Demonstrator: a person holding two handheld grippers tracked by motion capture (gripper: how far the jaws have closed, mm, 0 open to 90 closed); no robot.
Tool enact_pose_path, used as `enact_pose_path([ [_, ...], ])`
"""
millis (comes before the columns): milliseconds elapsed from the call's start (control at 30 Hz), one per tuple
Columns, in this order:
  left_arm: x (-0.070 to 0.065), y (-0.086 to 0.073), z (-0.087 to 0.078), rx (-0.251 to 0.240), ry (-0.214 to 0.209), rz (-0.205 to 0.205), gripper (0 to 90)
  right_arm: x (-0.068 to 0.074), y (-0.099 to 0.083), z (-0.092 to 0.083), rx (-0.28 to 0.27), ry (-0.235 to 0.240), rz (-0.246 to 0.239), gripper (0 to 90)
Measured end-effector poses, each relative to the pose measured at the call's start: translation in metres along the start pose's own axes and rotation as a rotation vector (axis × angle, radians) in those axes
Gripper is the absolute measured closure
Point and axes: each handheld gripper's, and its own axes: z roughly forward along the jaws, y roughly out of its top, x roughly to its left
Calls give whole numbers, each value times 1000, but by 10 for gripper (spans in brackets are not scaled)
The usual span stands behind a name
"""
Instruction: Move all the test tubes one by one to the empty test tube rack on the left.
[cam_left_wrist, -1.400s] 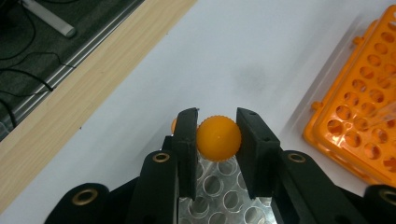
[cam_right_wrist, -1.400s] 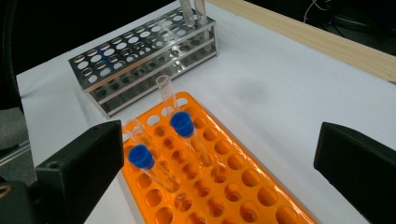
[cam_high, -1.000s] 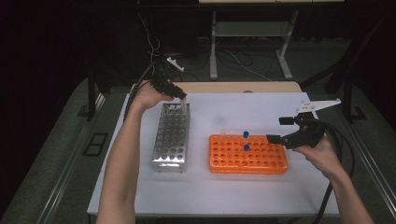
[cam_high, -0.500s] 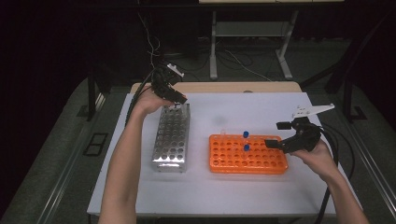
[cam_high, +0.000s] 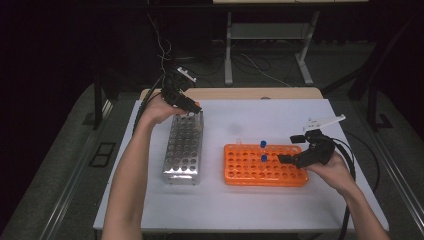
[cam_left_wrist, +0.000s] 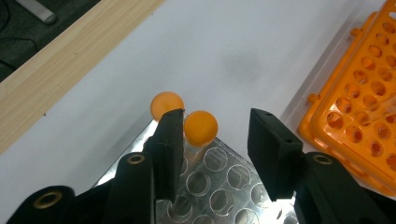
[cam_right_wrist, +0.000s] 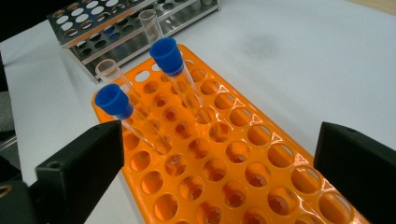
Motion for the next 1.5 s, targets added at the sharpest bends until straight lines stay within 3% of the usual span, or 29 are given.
enact_pose_path([
  [367,-11,-4,-22,-44,-9,-16,429,1,3,14,32,2,-20,15],
  [700,-32,-19,-44,-119,-7,-34,202,4,6,27,54,8,-64,287],
  [900,-44,-28,-53,-142,-14,-34,123,7,7,37,77,21,-101,438],
  [1067,-54,-35,-57,-154,-32,-42,3,8,8,46,91,37,-116,542],
  [1500,-73,-54,-51,-140,-60,-12,0,10,10,65,103,29,-153,684],
])
